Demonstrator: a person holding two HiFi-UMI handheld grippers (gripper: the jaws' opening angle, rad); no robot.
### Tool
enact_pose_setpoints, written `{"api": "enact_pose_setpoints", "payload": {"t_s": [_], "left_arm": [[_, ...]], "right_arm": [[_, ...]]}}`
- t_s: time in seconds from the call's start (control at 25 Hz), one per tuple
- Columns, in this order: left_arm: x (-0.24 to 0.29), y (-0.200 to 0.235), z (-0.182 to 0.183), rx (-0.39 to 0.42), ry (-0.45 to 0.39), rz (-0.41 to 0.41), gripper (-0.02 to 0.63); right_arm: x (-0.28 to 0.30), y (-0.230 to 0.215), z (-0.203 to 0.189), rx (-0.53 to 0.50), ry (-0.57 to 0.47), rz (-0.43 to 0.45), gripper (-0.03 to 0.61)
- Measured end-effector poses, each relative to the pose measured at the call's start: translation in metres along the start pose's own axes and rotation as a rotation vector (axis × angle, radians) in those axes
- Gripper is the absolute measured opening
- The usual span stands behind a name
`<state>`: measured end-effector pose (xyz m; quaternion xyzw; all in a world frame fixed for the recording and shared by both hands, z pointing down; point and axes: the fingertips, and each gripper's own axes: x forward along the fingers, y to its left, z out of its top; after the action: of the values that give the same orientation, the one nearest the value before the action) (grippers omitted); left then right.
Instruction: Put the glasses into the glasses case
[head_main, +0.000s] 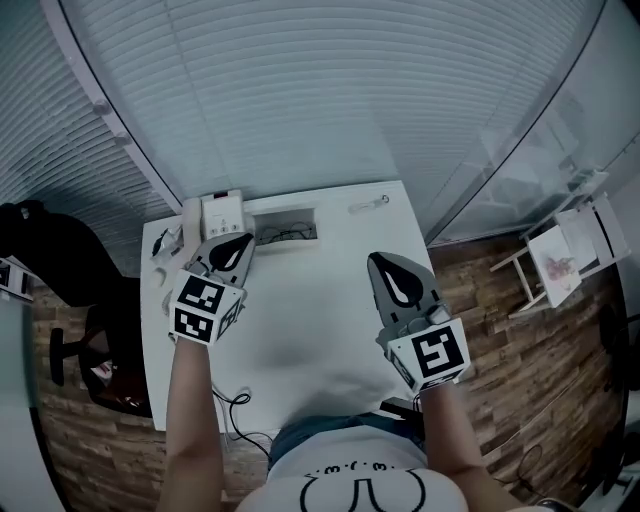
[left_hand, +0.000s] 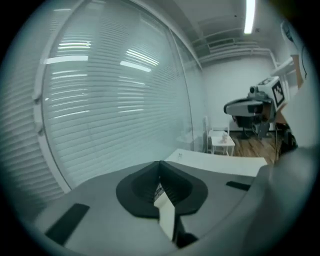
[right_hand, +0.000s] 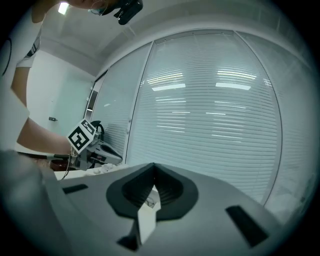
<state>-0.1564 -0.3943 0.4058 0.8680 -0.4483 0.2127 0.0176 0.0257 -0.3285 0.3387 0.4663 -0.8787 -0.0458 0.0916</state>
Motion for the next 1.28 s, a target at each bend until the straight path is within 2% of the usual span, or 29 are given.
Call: {"api": "enact_pose_setpoints", "payload": {"t_s": [0.08,0.16,0.36,0.48,0.56,0.72,0.8,1.0,1.28], "left_arm": [[-0.020,0.001,0.009,-0.084,-0.079,0.058,0.015],[-0.039,0.002,0.018,-0.132,-0.142,0.105,0.015],[-0.085,0.002,0.042,-0.205,-0.270,0.215,0.015],[-0.109,0.002,0.059,-0.218,-0.342,0.299,0.015],[-0.127,0.001,0.074,-0.194,-0.384,0.375,0.015],[-0.148,-0.011,0.104,-0.041,-0.431,0.469,0.015],[-0.153,-0.015,0.115,0.000,-0.453,0.479,0.015],[-0.161,-0.026,0.133,0.045,-0.507,0.463,0.015],[-0.171,-0.028,0.140,0.055,-0.537,0.465,0.015]], "right_arm": [[-0.006,-0.003,0.006,0.005,-0.015,-0.007,0.011],[-0.009,-0.007,0.011,0.008,-0.030,-0.012,0.011],[-0.015,-0.012,0.036,-0.024,-0.092,-0.005,0.011],[-0.021,-0.017,0.048,-0.023,-0.127,-0.011,0.011],[-0.025,-0.019,0.057,-0.023,-0.155,-0.013,0.011],[-0.031,-0.019,0.076,-0.057,-0.188,-0.019,0.011],[-0.033,-0.018,0.081,-0.065,-0.193,-0.024,0.009],[-0.041,-0.021,0.094,-0.054,-0.213,-0.050,0.009],[-0.048,-0.021,0.107,-0.063,-0.236,-0.092,0.006]]}}
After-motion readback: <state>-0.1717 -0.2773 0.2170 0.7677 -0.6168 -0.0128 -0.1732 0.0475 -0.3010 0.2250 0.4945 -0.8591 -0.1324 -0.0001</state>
